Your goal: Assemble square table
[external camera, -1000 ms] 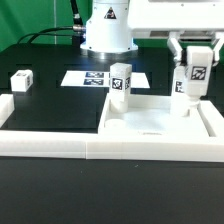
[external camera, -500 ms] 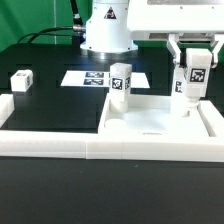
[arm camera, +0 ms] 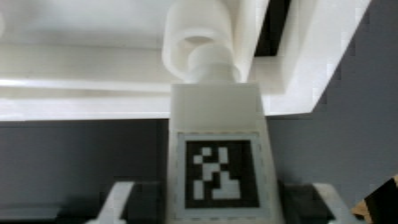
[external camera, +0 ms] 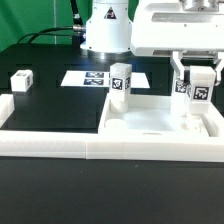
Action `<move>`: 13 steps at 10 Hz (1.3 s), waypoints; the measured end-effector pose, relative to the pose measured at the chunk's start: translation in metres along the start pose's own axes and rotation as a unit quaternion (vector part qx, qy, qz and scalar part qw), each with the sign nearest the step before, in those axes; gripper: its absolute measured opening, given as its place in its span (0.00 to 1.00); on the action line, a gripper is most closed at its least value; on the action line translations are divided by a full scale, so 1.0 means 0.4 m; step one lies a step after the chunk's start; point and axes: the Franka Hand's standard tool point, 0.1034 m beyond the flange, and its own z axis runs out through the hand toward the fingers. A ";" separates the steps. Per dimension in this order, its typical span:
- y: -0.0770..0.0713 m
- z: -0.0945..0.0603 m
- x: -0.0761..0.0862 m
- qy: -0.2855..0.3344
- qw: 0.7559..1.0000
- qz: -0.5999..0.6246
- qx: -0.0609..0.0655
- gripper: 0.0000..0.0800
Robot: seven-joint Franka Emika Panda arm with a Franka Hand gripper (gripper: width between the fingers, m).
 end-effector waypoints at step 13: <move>0.010 0.045 -0.024 -0.008 1.000 -0.007 -0.007 0.68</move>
Offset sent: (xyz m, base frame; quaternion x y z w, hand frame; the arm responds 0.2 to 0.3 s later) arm 0.0085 0.0025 -0.0099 0.0049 0.0068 0.0064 0.9999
